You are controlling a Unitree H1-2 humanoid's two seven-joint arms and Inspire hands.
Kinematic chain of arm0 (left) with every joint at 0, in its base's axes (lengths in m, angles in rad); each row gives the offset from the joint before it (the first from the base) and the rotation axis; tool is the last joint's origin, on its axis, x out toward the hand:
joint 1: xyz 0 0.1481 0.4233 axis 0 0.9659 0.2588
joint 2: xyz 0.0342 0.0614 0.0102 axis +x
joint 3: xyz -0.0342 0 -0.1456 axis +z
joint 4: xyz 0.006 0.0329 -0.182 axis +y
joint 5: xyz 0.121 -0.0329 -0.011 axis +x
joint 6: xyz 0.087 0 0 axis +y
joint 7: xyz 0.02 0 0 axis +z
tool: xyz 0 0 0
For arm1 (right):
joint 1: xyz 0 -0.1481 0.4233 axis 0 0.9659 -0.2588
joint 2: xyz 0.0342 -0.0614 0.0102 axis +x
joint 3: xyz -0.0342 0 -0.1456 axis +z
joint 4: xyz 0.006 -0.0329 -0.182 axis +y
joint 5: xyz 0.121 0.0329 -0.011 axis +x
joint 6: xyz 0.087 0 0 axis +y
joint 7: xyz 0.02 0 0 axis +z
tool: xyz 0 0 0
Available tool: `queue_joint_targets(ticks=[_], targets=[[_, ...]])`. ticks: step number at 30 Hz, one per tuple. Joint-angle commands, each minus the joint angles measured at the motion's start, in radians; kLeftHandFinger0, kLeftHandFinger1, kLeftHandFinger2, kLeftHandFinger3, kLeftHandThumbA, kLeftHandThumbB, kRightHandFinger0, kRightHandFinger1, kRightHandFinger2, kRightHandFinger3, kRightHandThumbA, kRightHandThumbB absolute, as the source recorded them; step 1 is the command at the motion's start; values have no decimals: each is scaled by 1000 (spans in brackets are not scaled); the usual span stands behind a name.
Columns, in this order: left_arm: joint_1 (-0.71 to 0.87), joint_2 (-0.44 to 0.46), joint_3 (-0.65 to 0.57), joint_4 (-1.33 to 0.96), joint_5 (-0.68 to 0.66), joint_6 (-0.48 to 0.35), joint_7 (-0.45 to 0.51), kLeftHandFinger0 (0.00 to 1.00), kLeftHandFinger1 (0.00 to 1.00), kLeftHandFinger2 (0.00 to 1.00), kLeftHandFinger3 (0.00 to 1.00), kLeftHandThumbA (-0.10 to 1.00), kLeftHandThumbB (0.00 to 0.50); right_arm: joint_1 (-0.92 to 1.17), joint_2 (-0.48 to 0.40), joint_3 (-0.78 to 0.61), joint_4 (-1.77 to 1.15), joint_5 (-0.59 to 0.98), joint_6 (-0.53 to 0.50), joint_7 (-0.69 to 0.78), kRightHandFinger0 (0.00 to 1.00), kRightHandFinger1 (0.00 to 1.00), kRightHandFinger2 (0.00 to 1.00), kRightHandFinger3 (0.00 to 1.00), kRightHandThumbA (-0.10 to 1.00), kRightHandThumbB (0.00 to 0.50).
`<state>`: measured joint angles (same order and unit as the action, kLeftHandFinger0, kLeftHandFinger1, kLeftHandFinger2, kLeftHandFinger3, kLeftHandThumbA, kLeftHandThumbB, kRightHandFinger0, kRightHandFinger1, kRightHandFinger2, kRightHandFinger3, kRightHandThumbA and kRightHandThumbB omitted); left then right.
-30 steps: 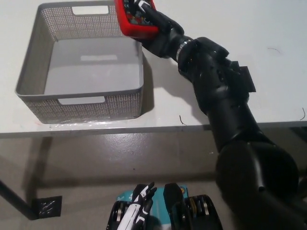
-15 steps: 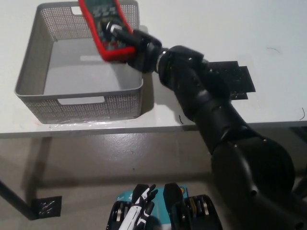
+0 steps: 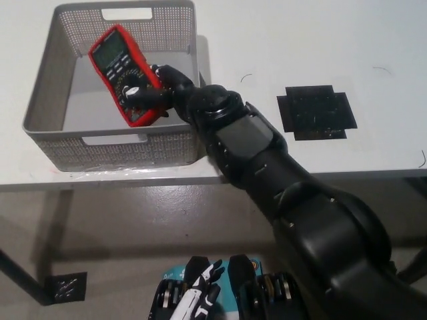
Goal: Use the right hand to pick up a multimeter on the right side and put it into a container on the left side
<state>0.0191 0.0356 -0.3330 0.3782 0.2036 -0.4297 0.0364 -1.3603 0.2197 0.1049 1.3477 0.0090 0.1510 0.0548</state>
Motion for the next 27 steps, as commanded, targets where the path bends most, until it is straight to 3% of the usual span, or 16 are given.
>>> queue_joint_targets(ticks=[1,2,6,14,21,24,26,27], targets=[[-8,8,-15,-34,18,-40,-1,1000,1000,1000,1000,1000,439,-94,-14,39,-45,-48,-150,62,1000,1000,1000,1000,818,500],[-10,11,-19,-35,25,-40,3,1000,1000,1000,1000,1000,429,-96,-18,46,-50,-54,-156,66,1000,1000,1000,1000,852,500],[-14,17,-27,-37,24,-40,1,1000,1000,1000,1000,1000,420,-103,-32,73,-73,-79,-167,50,1000,1000,1000,1000,914,425],[-13,24,-38,-40,40,-40,12,1000,1000,1000,1000,1000,379,-111,-51,34,-85,-47,-218,80,1000,1000,1000,1000,999,499],[-15,16,-35,-30,24,-40,2,1000,1000,1000,1000,1000,425,-128,-102,-71,-219,44,-180,152,1000,1000,1000,1000,1000,500],[-12,14,-32,-39,30,-40,0,1000,1000,1000,1000,1000,416,-92,-128,-128,-382,94,-130,186,1000,1000,1000,1000,1000,500],[-9,17,-30,-43,39,-40,3,1000,1000,1000,1000,1000,405,-41,-153,-152,-544,121,-81,206,1000,1000,1000,1000,1000,463],[-5,18,-29,-45,38,-40,0,1000,1000,1000,1000,1000,400,-14,-166,-158,-614,136,-68,220,1000,1000,1000,1000,1000,479]])
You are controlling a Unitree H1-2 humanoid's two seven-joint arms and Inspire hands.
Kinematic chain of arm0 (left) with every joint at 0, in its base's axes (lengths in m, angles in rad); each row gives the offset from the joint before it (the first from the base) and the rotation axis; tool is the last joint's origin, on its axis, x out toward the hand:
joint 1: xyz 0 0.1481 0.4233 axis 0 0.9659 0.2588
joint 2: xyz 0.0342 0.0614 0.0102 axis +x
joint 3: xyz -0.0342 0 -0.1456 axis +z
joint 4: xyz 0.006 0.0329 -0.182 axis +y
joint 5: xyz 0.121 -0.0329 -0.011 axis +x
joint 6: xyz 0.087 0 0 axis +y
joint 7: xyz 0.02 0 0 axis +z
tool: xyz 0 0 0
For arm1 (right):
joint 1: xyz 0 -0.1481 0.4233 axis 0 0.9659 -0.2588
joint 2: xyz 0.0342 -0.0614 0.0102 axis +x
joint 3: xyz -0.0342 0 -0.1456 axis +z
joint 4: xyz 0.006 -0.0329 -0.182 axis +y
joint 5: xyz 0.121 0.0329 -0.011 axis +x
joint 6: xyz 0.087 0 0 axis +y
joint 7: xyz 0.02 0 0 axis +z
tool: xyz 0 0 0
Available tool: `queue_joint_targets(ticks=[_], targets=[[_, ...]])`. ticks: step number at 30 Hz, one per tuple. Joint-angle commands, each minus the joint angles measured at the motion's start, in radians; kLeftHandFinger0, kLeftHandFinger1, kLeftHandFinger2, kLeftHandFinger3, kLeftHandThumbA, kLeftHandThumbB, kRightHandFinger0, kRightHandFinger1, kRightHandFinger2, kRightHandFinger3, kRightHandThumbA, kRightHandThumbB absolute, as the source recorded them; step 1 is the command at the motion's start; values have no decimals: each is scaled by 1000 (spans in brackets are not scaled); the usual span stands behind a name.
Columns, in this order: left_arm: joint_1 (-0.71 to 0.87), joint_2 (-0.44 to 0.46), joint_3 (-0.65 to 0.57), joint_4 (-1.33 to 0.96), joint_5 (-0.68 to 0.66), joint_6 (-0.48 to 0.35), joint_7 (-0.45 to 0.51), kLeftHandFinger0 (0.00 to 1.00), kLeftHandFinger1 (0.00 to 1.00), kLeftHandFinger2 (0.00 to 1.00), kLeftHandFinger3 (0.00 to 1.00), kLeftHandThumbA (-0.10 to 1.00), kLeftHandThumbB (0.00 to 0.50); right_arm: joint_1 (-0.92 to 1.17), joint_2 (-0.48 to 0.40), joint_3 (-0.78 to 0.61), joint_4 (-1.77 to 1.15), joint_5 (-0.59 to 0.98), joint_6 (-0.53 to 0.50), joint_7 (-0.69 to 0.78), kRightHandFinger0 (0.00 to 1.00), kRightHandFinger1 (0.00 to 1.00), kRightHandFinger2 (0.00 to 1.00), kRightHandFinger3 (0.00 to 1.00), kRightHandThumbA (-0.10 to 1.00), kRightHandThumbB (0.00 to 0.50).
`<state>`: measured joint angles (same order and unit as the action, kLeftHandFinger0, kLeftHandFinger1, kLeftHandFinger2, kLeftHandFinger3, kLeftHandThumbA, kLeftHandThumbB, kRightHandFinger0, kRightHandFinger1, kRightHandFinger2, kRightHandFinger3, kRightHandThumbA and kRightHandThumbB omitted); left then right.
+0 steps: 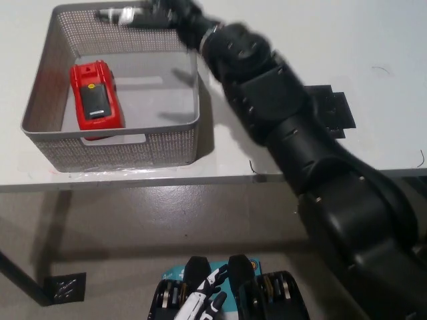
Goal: Use the right hand to pick up a multimeter on the right side and put it into a container on the left side
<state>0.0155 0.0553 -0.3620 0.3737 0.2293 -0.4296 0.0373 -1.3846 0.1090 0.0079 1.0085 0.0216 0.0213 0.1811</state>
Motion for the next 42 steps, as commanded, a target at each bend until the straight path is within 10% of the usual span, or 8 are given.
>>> queue_joint_targets(ticks=[1,13,20,42], targets=[[-2,0,1,-40,13,-40,0,1000,1000,1000,1000,1000,399,27,-60,-70,-315,136,69,97,1000,1000,1000,1000,1000,492],[-11,-5,27,-26,-10,-40,3,1000,1000,1000,1000,1000,421,407,-230,-73,-1207,217,248,134,1000,1000,1000,1000,1000,433],[-26,-18,65,-26,-63,-40,23,1000,1000,1000,1000,1000,459,812,-227,0,-1611,91,82,99,1000,1000,1000,1000,1000,499],[6,-29,96,-286,-165,-31,-33,1000,1000,1000,1000,1000,453,1445,-174,245,-1463,-14,-241,97,1000,1000,1000,1000,1000,406]])
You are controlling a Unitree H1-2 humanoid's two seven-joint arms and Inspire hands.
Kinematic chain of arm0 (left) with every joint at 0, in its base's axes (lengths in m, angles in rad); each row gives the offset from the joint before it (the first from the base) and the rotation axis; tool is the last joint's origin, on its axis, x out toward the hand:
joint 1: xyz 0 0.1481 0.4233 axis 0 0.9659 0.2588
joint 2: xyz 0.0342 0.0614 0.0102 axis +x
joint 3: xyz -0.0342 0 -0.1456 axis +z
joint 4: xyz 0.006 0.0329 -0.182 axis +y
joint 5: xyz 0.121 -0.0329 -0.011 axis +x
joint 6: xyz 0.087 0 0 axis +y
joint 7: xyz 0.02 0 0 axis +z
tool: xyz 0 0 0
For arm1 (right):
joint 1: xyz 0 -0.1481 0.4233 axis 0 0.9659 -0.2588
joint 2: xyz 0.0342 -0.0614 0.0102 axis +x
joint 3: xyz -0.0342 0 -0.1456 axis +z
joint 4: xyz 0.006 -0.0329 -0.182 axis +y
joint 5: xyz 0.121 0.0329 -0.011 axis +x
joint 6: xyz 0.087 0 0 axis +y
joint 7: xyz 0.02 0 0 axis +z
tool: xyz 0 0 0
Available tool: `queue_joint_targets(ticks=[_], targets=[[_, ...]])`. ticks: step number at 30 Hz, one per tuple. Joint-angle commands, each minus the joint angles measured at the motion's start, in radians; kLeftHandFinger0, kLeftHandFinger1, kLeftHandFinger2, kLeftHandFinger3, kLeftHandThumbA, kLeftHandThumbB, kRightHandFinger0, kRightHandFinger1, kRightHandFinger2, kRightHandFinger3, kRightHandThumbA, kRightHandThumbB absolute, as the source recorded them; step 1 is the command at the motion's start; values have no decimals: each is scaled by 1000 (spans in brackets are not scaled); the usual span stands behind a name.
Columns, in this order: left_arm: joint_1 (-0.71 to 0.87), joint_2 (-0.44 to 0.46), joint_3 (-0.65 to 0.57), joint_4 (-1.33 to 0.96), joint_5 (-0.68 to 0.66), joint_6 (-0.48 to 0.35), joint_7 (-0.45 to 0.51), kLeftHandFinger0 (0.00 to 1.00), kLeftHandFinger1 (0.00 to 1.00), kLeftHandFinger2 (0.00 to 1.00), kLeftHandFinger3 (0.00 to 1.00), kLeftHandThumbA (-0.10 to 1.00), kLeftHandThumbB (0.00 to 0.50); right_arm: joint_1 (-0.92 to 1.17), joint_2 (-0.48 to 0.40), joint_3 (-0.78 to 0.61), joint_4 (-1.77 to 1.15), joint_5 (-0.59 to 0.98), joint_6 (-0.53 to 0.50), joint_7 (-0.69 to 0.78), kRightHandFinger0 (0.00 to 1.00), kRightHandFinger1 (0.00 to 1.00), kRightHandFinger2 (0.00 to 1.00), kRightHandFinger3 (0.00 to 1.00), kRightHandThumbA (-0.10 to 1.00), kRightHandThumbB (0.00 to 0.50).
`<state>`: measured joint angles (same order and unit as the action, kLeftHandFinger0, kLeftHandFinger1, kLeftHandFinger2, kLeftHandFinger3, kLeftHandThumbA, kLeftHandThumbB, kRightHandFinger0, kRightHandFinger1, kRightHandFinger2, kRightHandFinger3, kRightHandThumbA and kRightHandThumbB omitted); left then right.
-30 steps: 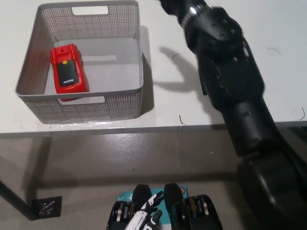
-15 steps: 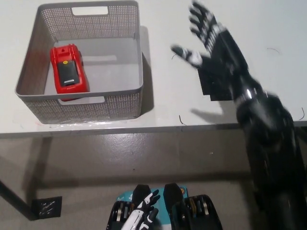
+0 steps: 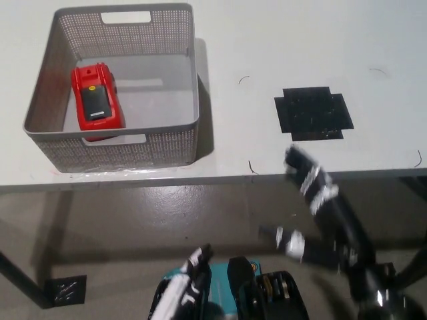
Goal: Use the right hand to pick up a multimeter on the right side and put it into a container on the left side
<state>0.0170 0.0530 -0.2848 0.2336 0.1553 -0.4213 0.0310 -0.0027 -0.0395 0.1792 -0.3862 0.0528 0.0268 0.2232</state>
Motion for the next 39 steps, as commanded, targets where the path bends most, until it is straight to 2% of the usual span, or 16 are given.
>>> queue_joint_targets(ticks=[1,5,10,11,20,22,25,29,34,37,39], targets=[[2,-28,20,-155,-94,-41,-29,1000,1000,1000,1000,1000,459,68,-25,78,-49,-36,-243,54,1000,1000,1000,1000,1000,426],[-19,-30,25,-205,-93,-16,-36,1000,1000,1000,1000,1000,463,62,-29,91,63,-30,-255,50,1000,1000,1000,1000,1000,447],[-52,-41,41,-211,-87,-4,-34,1000,1000,1000,1000,1000,455,14,-13,79,230,-6,-275,34,1000,1000,1000,1000,1000,437],[-61,-42,45,-208,-92,-8,-36,1000,1000,1000,1000,1000,448,-5,-10,73,274,-9,-292,31,1000,1000,1000,1000,1000,414],[-99,-63,67,-176,-88,-24,-47,1000,1000,1000,1000,1000,440,-62,-18,39,411,11,-277,29,1000,1000,1000,1000,1000,470],[-113,-64,74,-169,-91,-24,-49,1000,1000,1000,1000,1000,446,-85,-16,29,438,19,-281,30,1000,1000,1000,1000,1000,460],[-104,-67,78,-167,-79,-32,-43,1000,1000,1000,1000,1000,431,-79,-13,23,443,24,-270,30,1000,1000,1000,1000,1000,414],[-112,-73,85,-144,-73,-36,-37,1000,1000,1000,1000,1000,430,-85,-14,14,455,32,-261,36,1000,1000,1000,1000,1000,398],[-133,-73,90,-116,-52,-44,-34,1000,1000,1000,1000,1000,391,-96,-21,7,458,26,-259,35,1000,1000,1000,1000,1000,358],[-154,-73,96,-88,-41,-49,-27,1000,1000,1000,1000,1000,405,-104,-27,7,450,18,-245,35,1000,1000,1000,1000,1000,369],[-177,-73,103,-70,-41,-45,-29,1000,1000,1000,1000,1000,415,-110,-29,4,442,16,-236,33,1000,1000,1000,1000,1000,354]])
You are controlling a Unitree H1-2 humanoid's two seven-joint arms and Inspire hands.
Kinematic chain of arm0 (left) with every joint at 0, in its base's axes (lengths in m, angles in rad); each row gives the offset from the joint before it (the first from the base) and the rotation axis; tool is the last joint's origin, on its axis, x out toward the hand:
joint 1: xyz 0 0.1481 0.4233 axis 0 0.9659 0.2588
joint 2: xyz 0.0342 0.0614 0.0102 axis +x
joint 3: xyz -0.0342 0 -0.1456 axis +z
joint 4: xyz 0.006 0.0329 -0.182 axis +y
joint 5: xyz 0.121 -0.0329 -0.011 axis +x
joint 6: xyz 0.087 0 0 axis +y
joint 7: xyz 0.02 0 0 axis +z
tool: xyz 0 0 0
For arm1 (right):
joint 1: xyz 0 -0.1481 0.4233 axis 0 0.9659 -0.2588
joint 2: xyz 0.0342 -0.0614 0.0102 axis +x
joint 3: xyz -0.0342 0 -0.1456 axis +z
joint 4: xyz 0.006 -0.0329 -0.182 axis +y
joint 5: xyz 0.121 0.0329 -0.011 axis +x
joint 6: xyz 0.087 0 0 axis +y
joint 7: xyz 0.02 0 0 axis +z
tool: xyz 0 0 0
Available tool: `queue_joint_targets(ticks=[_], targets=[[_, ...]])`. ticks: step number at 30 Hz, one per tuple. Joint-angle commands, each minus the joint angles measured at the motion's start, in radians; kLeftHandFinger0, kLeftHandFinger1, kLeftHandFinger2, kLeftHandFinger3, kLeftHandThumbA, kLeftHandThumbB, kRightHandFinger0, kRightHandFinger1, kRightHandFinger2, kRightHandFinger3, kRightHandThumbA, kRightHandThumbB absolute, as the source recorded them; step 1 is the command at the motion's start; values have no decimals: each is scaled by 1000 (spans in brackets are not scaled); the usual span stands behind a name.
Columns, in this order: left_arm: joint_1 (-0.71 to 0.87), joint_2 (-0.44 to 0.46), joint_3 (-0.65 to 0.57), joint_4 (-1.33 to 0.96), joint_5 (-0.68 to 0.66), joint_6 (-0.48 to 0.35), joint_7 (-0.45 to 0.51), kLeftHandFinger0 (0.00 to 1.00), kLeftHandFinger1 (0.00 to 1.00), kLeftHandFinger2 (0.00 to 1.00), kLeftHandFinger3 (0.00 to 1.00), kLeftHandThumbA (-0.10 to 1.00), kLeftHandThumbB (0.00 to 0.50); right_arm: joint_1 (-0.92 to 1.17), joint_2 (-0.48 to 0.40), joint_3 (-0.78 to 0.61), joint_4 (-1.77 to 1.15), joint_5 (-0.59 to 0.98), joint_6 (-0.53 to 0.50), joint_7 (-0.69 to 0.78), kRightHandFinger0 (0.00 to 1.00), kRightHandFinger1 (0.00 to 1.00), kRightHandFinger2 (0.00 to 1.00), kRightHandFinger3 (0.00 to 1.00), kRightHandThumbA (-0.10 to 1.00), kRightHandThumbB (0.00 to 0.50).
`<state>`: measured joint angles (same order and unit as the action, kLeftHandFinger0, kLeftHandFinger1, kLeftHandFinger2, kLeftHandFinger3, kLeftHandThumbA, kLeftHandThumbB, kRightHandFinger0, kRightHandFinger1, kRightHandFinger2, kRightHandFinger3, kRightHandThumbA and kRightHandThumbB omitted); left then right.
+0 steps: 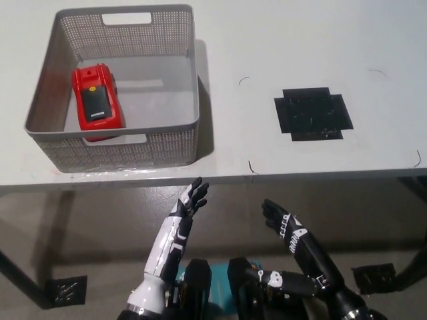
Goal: Use the right hand to pick up a multimeter on the right side and put it into a container on the left side
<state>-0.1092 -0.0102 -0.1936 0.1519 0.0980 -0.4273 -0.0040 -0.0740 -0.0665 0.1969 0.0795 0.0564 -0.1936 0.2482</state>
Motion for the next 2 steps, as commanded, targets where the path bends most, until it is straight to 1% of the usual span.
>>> queue_joint_targets(ticks=[1,2], targets=[[-55,-8,14,12,17,-34,5,1000,1000,1000,1000,1000,418,-38,-1,-12,-28,11,-12,7,1000,1000,1000,1000,1000,352],[-55,-8,14,12,17,-34,5,1000,1000,1000,1000,1000,418,-38,-1,-12,-28,11,-12,7,1000,1000,1000,1000,1000,352]])
